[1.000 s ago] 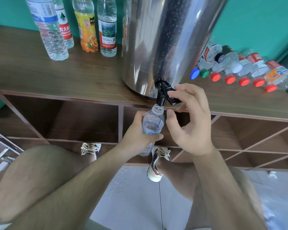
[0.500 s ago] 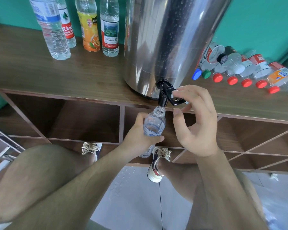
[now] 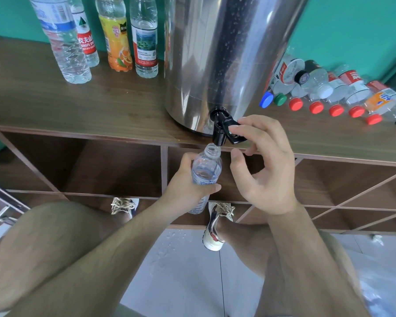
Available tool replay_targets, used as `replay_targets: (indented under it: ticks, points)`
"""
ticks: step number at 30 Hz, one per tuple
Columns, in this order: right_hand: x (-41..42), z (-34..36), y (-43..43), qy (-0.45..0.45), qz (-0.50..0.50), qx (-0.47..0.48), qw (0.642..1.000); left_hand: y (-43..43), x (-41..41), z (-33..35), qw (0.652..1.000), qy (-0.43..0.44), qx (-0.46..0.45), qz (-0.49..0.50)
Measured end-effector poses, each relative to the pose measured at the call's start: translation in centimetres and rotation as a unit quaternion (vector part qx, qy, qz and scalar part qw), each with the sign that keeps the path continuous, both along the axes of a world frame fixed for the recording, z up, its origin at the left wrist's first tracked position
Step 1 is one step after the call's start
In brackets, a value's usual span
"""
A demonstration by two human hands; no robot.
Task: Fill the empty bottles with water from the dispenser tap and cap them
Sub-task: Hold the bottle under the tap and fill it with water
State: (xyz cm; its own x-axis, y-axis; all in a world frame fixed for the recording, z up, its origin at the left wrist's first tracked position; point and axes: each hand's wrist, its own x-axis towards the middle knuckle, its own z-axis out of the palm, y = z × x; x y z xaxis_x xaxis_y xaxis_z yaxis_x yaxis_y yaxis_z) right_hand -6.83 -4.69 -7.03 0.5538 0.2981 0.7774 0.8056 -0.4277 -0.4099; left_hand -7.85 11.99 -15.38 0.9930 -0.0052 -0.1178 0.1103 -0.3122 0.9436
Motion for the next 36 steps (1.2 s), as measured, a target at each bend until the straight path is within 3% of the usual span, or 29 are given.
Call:
replay_targets:
  ticks: [36]
  points:
    - [-0.57,0.53,0.84,0.035,0.015,0.034,0.999,-0.03,-0.17,-0.13,1.0,-0.003,-0.013,0.001]
